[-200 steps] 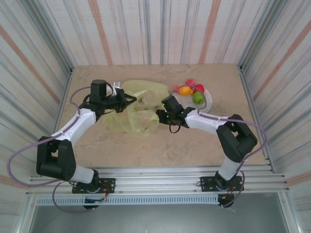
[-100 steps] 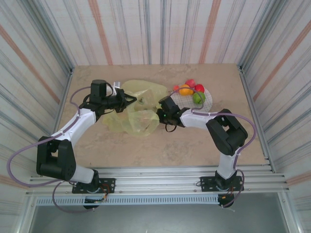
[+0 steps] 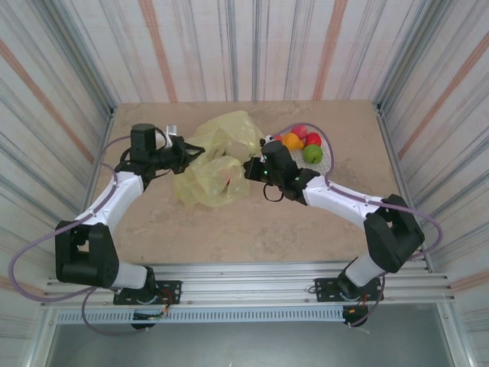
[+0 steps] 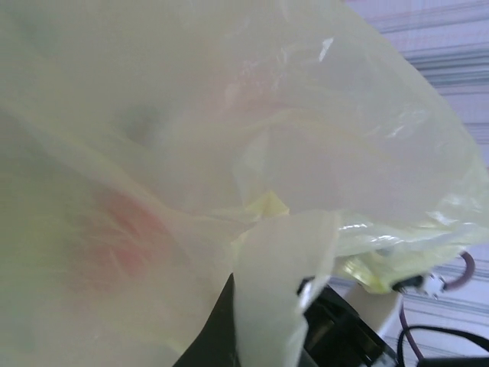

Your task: Place the fruits into the plastic bag

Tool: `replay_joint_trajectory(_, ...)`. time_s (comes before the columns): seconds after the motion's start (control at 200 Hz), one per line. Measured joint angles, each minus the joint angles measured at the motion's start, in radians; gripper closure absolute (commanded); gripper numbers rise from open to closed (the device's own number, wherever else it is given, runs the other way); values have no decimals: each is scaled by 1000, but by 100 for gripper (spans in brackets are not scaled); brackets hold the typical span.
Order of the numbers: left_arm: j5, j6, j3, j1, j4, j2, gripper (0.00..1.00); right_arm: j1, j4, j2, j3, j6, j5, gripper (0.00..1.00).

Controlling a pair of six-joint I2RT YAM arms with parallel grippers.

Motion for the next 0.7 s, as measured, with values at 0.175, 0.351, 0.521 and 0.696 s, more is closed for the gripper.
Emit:
replay_joint_trajectory(0.175, -2, 5, 16, 40, -2, -52, 100, 25, -1, -14, 21, -13, 0, 100)
replay_joint_trajectory(0.351, -6, 18, 56, 56, -13, -90, 100, 40, -23, -27, 21, -31, 1, 100)
replay_joint_trajectory(0.521, -9, 34, 76, 58, -30, -111, 100, 48, -37, -68, 33, -40, 4, 99)
replay_joint_trajectory(0.696, -10, 35, 75, 57, -43, -112, 100, 47, -40, -67, 17, -42, 4, 93)
